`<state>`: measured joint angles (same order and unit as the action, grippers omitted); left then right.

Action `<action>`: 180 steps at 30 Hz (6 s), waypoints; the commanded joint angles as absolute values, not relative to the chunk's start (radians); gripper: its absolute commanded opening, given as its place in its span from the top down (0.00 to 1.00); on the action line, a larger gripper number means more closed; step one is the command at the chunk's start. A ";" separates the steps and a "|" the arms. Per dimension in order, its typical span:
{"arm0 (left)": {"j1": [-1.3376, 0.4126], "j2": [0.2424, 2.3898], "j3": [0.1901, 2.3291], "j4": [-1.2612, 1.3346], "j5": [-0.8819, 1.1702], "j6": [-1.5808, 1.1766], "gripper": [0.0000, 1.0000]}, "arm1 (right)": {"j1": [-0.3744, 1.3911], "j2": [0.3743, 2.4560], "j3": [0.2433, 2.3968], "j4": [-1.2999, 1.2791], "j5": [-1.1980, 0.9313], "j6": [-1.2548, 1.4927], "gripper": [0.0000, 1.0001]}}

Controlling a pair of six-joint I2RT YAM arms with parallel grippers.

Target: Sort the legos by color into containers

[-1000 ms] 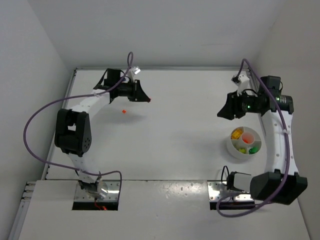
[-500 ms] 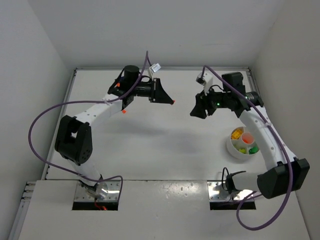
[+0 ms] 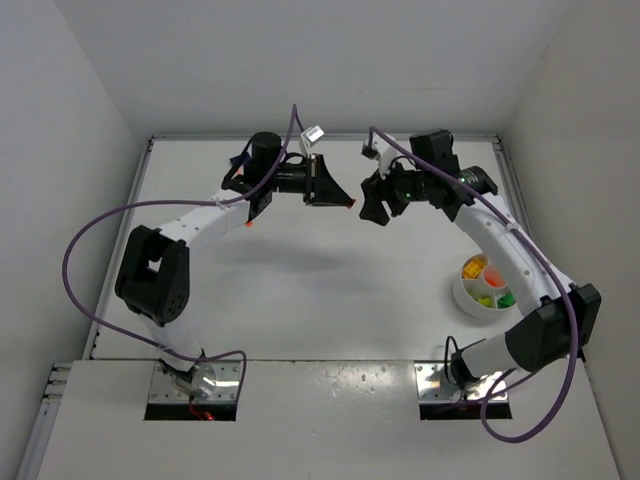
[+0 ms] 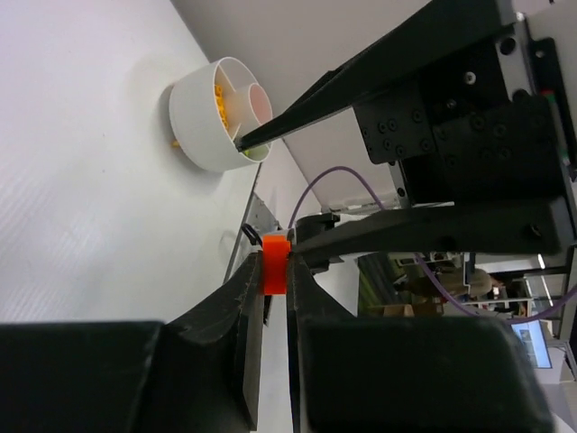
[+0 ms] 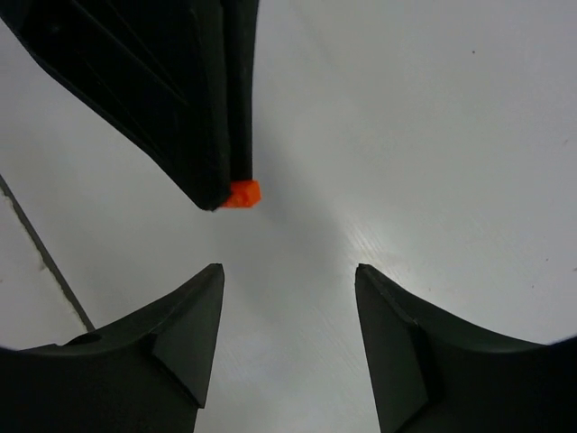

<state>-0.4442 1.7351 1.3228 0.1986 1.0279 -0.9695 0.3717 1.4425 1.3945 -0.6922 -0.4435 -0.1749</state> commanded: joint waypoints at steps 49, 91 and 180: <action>-0.264 1.738 1.347 -0.063 0.913 -0.738 0.27 | 0.339 1.286 1.198 -0.762 -0.121 -0.267 0.95; -0.200 1.512 1.308 -0.465 0.695 -0.078 0.17 | -0.222 1.390 1.223 -1.281 0.172 -0.319 0.97; -0.152 2.143 1.606 -0.630 0.130 0.284 0.52 | -0.222 1.470 1.382 -1.298 0.034 -0.301 0.56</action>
